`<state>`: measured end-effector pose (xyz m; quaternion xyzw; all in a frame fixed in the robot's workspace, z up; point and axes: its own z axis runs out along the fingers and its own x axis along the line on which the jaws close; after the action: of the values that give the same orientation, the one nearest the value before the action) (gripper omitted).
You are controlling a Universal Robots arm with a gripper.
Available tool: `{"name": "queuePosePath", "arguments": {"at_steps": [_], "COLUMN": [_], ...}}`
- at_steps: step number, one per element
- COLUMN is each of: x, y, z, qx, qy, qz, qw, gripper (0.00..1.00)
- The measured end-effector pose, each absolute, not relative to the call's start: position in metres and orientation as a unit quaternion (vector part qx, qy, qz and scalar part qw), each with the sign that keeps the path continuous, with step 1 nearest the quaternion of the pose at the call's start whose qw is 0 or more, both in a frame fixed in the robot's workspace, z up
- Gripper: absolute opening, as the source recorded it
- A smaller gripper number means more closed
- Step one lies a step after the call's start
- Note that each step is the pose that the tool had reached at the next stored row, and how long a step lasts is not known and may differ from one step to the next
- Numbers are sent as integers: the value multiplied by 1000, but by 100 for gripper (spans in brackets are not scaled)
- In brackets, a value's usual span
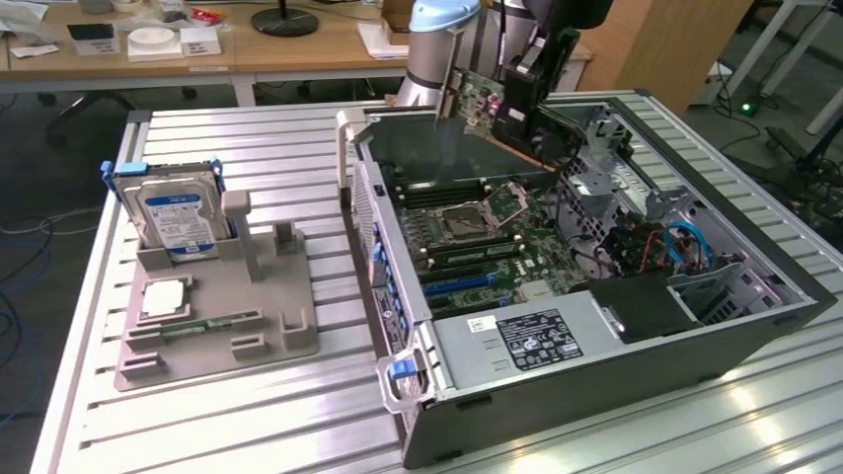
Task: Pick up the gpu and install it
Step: 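Insert the gpu into the slot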
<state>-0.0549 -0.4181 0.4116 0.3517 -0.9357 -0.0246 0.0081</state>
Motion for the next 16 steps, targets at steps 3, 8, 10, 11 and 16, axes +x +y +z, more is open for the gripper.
{"name": "queuePosePath", "arguments": {"at_steps": [3, 8, 10, 11, 16], "x": [-55, -55, -55, -55, -55], "y": [-418, -418, -418, -418, -418], "z": [412, 412, 412, 411, 411], "qx": [372, 407, 422, 430, 465], "qy": [-928, -913, -906, -903, -885], "qz": [-24, -24, -24, -24, -23], "qw": [9, 9, 10, 10, 10], "gripper": [28, 28, 28, 28, 28]}}
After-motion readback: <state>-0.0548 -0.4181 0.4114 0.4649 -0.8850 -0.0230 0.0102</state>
